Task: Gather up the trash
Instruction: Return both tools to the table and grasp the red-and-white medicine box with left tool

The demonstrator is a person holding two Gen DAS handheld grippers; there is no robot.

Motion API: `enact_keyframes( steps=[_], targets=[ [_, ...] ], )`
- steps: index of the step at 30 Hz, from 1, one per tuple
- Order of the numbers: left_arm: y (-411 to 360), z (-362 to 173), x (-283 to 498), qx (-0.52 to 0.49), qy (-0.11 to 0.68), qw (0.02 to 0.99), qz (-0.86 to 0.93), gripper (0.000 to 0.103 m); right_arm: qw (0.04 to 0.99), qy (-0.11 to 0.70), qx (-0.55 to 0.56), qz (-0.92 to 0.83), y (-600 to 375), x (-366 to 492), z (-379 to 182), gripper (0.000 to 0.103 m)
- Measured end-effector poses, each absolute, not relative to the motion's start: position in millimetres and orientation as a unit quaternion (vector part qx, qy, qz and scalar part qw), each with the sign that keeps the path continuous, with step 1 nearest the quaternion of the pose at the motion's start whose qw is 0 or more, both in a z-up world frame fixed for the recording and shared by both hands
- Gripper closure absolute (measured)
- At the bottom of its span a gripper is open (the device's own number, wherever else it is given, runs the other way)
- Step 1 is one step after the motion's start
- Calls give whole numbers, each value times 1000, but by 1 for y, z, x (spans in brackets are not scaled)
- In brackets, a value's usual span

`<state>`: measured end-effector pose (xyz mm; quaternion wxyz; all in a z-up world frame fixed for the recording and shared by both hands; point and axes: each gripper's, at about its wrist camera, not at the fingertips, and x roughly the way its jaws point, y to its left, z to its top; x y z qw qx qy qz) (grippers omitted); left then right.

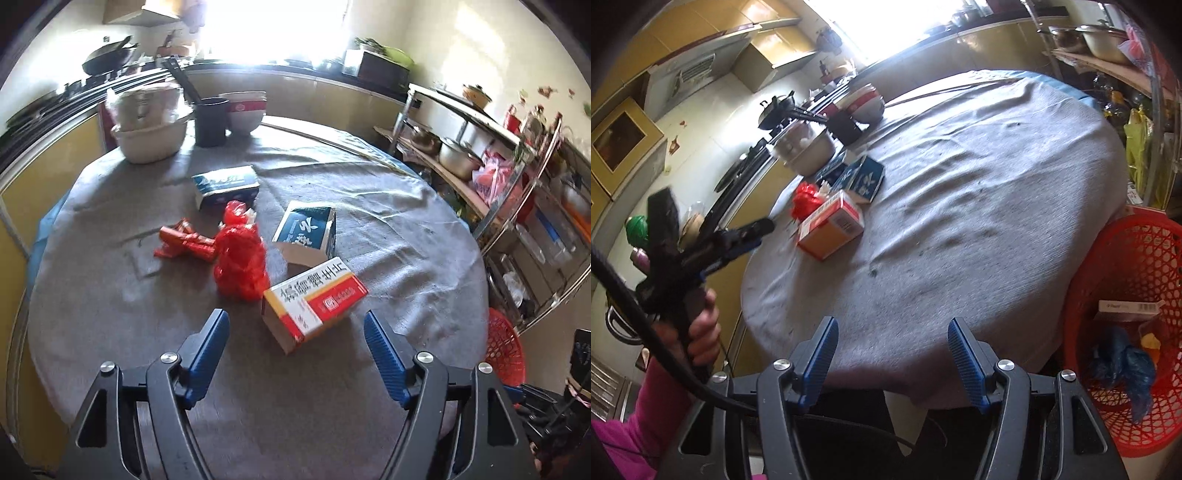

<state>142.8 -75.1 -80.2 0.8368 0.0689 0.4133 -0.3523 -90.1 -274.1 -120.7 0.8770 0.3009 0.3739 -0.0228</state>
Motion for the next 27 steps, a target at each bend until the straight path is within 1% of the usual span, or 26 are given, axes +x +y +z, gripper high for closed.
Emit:
enact_keyframes(
  steps=[5, 12, 15, 17, 23, 25, 26, 27],
  targets=[
    [-98, -92, 162, 110, 417, 810, -397, 26, 876, 379, 298, -16, -270, -89, -122, 37],
    [-116, -101, 169, 152, 409, 784, -442, 26, 872, 387, 300, -15, -269, -87, -125, 37],
    [-124, -110, 166, 188, 411, 773, -445, 26, 869, 391, 302, -14, -268, -85, -127, 37],
    [-124, -114, 158, 205, 394, 778, -444, 26, 868, 393, 303, -14, -268, -84, -128, 37],
    [-121, -117, 138, 219, 371, 788, -441, 27, 863, 399, 309, -14, -269, -79, -131, 37],
    [-118, -117, 132, 220, 365, 793, -435, 30, 862, 400, 312, -14, -270, -78, -133, 37],
    [-117, -117, 130, 218, 363, 799, -428, 35, 862, 400, 312, -15, -270, -78, -133, 37],
    [-116, -117, 130, 215, 362, 803, -421, 42, 861, 400, 313, -15, -271, -78, -134, 37]
  ],
)
